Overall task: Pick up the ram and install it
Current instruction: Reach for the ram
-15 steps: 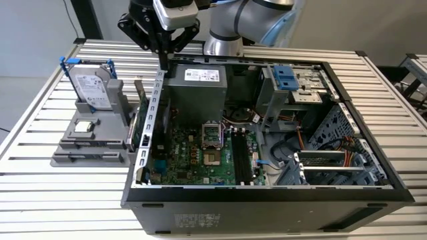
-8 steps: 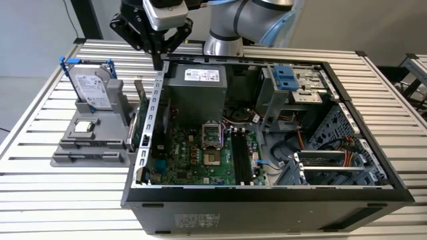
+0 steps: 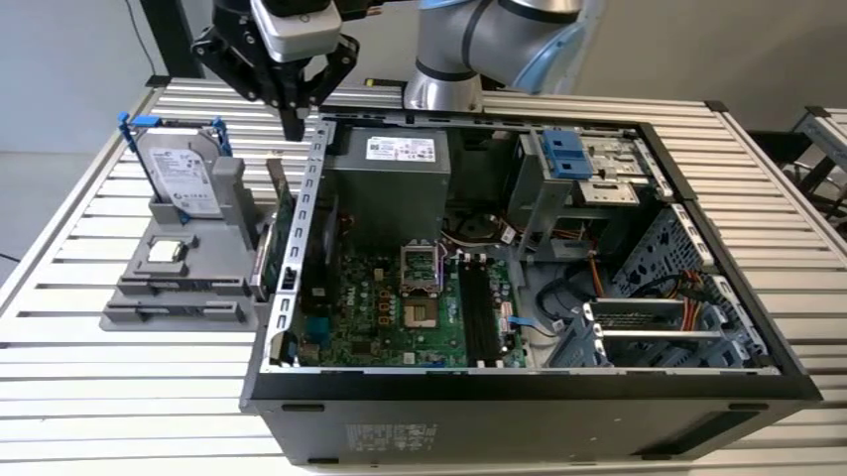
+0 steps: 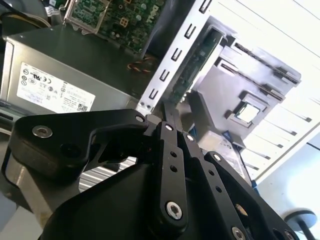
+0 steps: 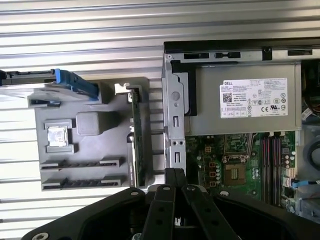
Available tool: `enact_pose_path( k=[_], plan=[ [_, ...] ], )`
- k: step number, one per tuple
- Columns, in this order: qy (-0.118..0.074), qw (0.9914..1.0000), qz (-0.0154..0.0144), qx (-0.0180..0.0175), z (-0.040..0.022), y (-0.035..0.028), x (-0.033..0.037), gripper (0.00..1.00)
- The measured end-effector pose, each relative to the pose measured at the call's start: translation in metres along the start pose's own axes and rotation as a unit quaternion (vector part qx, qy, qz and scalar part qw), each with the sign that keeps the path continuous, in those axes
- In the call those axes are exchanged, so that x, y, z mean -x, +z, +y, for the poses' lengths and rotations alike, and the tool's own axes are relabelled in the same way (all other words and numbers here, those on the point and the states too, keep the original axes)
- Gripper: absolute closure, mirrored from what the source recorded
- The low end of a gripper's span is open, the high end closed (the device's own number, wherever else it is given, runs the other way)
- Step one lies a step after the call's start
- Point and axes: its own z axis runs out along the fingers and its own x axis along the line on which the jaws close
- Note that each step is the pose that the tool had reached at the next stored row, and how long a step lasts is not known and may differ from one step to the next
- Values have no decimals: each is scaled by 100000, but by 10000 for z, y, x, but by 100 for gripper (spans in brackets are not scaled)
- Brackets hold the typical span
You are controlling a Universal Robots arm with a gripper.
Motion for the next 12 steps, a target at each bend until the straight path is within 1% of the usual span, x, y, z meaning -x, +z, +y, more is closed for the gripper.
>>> enact_pose_path(
  k=[7,12],
  plan=[
    [-2,100000,-2,0,-30,-4,-144,100],
    [-6,100000,1,-2,-47,-7,-232,100]
  ],
)
